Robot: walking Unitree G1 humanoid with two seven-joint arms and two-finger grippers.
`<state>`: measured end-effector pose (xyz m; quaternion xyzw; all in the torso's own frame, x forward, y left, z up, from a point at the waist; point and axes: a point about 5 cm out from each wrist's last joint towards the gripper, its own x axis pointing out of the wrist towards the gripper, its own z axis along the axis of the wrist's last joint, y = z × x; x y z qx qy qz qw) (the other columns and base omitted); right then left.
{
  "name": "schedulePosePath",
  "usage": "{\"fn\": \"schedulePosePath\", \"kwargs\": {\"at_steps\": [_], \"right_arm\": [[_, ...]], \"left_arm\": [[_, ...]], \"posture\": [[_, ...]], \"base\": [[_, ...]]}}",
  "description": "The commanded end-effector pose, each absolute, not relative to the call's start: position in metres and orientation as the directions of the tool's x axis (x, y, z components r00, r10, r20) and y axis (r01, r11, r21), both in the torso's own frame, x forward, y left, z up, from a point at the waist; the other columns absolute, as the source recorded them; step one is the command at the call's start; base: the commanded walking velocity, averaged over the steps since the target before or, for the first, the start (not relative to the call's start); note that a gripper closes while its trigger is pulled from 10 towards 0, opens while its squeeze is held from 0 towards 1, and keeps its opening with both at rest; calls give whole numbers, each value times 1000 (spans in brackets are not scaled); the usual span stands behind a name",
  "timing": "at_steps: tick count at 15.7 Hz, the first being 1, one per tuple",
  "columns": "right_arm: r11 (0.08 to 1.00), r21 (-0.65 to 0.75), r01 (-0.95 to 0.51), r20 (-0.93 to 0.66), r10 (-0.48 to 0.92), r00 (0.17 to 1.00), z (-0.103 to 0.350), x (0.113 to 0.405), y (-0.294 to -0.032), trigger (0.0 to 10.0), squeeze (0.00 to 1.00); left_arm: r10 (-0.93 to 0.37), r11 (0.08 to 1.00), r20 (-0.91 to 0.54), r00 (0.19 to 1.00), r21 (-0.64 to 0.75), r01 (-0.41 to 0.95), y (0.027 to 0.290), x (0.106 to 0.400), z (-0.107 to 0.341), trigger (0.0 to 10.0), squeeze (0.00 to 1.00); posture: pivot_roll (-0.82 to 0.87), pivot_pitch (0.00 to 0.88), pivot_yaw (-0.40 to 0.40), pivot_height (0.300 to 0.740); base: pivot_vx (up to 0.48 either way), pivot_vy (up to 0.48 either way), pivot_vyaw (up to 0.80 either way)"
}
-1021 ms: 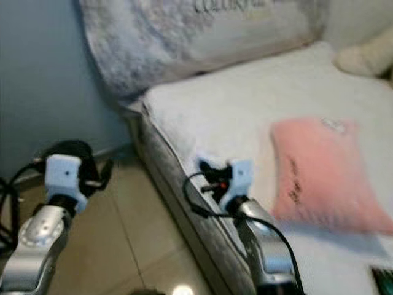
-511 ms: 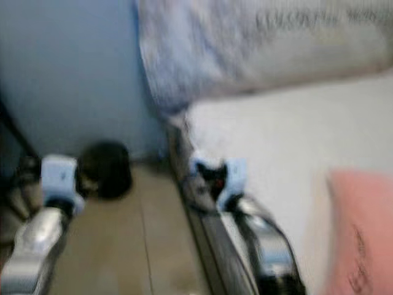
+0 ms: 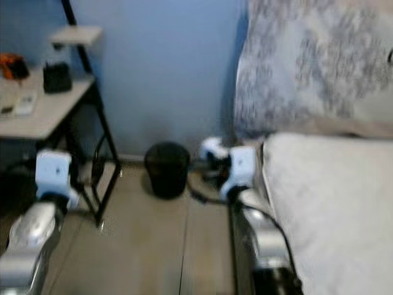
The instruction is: Clean up the room
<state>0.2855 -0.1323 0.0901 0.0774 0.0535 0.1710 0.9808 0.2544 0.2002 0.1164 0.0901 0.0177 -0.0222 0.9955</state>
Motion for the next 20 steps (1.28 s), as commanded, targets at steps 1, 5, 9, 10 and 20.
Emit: {"fn": "schedulePosePath", "kwargs": {"at_steps": [1,5,9,10,20], "right_arm": [[952,148,-268,-76,281,957,94,289,-141,10000,0],[982,106,-156,-108,167,980,85,285,-155,10000,0],[987,90,-133,-162,146,976,76,282,-164,10000,0],[987,81,-136,-166,148,975,75,282,-164,10000,0],[994,49,-94,-159,100,982,72,286,-174,10000,0]], "left_arm": [[-71,981,-38,997,178,77,197,260,118,10000,0],[-95,979,-34,995,177,100,196,268,120,10000,0],[-148,972,-68,987,176,158,185,264,111,10000,0],[-154,971,-75,985,176,165,185,263,110,10000,0],[-178,964,-92,980,184,193,184,256,107,10000,0]], "posture": [[75,0,18,740],[57,0,33,740],[59,0,28,740],[59,0,28,740],[80,0,28,740]], "base": [[390,0,0],[386,0,0],[386,0,-702],[386,0,-800],[369,0,0]]}}
